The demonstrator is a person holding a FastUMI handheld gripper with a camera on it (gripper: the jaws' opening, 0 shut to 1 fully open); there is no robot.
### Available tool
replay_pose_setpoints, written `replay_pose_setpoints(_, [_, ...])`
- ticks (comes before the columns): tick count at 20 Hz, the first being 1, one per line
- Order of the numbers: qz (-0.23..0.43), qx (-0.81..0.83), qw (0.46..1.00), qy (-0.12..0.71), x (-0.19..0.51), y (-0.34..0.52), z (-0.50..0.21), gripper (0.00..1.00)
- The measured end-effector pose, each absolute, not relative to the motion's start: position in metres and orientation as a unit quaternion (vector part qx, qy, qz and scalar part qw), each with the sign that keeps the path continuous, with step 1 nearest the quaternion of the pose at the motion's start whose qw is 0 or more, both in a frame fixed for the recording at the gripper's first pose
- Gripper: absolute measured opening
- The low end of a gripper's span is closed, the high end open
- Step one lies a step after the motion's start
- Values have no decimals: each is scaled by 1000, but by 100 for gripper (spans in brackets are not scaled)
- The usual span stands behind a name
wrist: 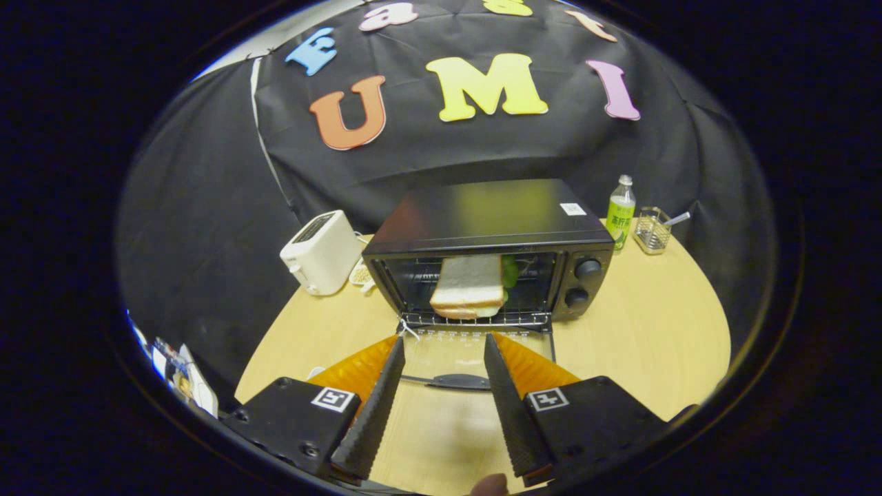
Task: Open the toaster oven, put the food inside, and close the toaster oven door.
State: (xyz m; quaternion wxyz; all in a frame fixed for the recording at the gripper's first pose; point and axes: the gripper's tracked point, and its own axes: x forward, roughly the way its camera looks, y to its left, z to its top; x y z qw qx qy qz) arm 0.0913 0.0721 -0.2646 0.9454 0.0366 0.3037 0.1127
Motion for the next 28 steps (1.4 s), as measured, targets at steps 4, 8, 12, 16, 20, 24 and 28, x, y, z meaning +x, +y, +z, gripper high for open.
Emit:
replay_pose_setpoints(4, [105, 4, 947, 302, 58, 61, -275, 77])
replay_pose_setpoints(8, [83, 16, 943, 323, 49, 50, -296, 85])
replay_pose_setpoints(12, [60, 30, 937, 344, 51, 48, -328, 92])
replay_pose_setpoints(16, [48, 27, 927, 370, 54, 57, -373, 99])
replay_pose_setpoints(20, [41, 16, 922, 384, 67, 63, -411, 100])
replay_pose_setpoints(24, [33, 18, 921, 388, 86, 73, -432, 100])
replay_pose_setpoints(28, [18, 14, 918, 395, 99, 73, -449, 100])
